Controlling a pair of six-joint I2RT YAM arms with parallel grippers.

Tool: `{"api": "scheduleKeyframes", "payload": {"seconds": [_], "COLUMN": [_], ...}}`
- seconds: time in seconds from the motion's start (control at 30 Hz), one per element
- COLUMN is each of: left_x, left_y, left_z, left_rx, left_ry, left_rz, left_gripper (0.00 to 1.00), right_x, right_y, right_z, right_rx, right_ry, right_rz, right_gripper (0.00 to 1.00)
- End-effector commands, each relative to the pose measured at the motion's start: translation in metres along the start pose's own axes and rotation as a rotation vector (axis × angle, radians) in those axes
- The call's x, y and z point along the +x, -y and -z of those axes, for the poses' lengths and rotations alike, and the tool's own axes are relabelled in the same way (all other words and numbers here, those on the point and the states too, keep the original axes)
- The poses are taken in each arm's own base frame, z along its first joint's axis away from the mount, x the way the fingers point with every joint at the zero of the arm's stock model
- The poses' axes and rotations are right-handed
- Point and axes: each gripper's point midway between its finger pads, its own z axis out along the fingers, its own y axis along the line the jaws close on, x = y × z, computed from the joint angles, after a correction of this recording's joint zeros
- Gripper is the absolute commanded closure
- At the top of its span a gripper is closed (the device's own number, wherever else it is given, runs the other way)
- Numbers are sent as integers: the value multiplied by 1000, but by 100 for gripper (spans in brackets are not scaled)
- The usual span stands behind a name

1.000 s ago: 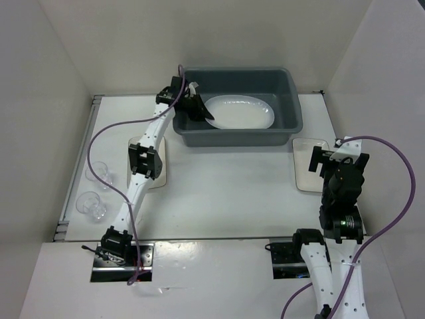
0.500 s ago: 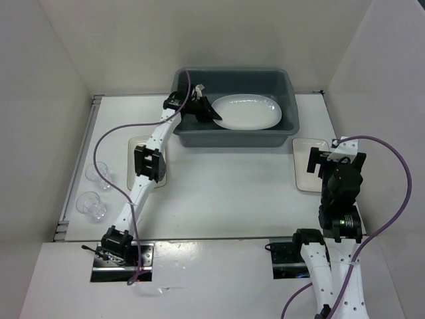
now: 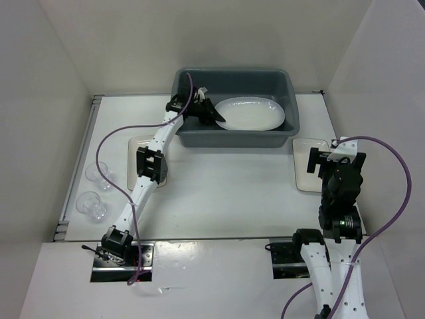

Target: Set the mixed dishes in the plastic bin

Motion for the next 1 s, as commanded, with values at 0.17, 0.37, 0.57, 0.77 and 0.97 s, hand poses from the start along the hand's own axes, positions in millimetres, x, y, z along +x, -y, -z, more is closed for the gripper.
{"api": "scheduleKeyframes", "payload": {"seconds": [0.17,0.37,0.57,0.77,0.97], "left_x": [-9,-18,-13,-3,10], "left_y": [121,189,220,213,207], "left_z": [49,96,133,141,130], "left_rx": [286,372,309,238,219], "left_ry": [33,128,208,191,145], "left_rz": [-197,-299,-406,-420,-398], "left_gripper": [44,2,0,0,0], "right_x": [-9,4,-7,20,16], "right_y": [-3,-4,8,-5,-8], "right_z": [-2,-11,-19,-32,-28], "right_rx": [-20,-17,32,-118,-155], "right_ry": [43,-26,-86,-276,-274], "right_rz": [12,39,75,324,354], "right_gripper": [2,2,2,2,2]}}
